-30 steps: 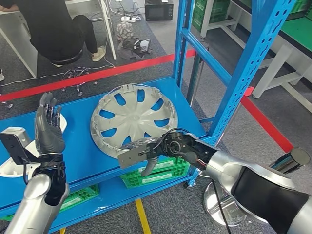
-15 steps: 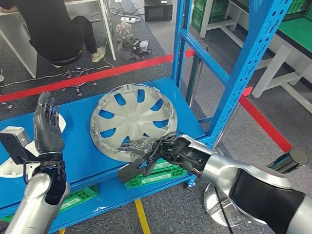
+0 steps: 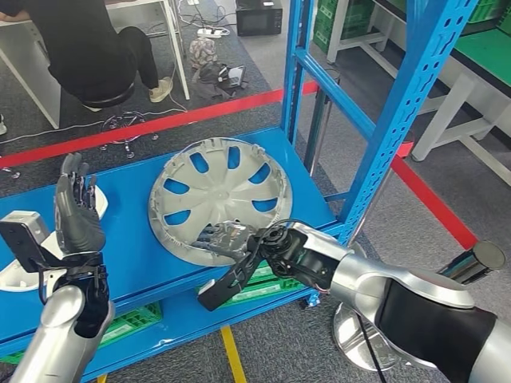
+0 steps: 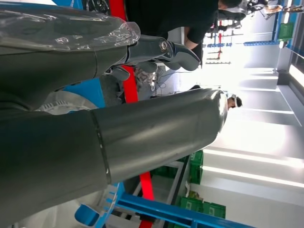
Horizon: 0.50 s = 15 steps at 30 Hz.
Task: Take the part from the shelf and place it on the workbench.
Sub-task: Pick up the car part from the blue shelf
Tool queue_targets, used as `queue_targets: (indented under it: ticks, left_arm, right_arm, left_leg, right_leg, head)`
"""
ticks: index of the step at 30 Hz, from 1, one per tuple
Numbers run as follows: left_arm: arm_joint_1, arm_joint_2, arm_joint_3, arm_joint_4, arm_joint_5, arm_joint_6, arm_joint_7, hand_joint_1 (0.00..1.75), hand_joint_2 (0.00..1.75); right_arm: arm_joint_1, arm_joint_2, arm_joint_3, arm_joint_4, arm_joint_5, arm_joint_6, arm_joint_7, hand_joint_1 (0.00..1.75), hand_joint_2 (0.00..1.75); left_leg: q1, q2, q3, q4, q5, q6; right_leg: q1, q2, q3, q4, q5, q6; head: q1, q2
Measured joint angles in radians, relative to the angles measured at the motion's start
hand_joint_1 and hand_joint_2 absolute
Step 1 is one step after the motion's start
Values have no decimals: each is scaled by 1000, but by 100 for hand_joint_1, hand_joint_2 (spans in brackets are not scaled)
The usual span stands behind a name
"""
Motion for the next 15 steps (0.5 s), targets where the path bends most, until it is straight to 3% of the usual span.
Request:
queue_targets:
  ticks: [6, 8, 10, 11, 12, 15]
  left_arm:
    - [2, 1, 0, 0, 0, 3, -1, 0, 0]
    - [4, 1, 0, 0, 0, 5, -2, 0, 0]
    - [5, 1, 0, 0, 0, 9, -3, 0, 0]
    - [6, 1, 0, 0, 0, 10, -3, 0, 0]
    - [7, 2, 0, 0, 0, 10, -3, 0, 0]
    - [10, 3, 0, 0, -2, 11, -3, 0, 0]
  right_arm:
    - [0, 1, 9, -2, 50, -29, -9, 3, 175]
    - [1, 1, 11, -6, 88, -44, -15, 45, 175]
    - [3, 1, 13, -11, 125, -55, -21, 46, 175]
    - [4, 1, 14, -15, 141, -62, -25, 24, 175]
    - [6, 1, 15, -18, 157, -68, -30, 41, 175]
    - [12, 1, 16, -35, 185, -74, -38, 169, 175]
  left_leg:
    - [0, 0, 0, 0, 0, 0]
    - [0, 0, 0, 0, 0, 0]
    - [0, 0, 0, 0, 0, 0]
    - [0, 0, 0, 0, 0, 0]
    - [0, 0, 0, 0, 0, 0]
    - [0, 0, 0, 0, 0, 0]
  right_leg:
    - [0, 0, 0, 0, 0, 0]
    - [0, 0, 0, 0, 0, 0]
    - [0, 0, 0, 0, 0, 0]
    - [0, 0, 0, 0, 0, 0]
    - [0, 0, 0, 0, 0, 0]
    - [0, 0, 0, 0, 0, 0]
  head:
    - [0, 0]
    - [0, 0]
    - [0, 0]
    - [0, 0]
    - [0, 0]
    - [0, 0]
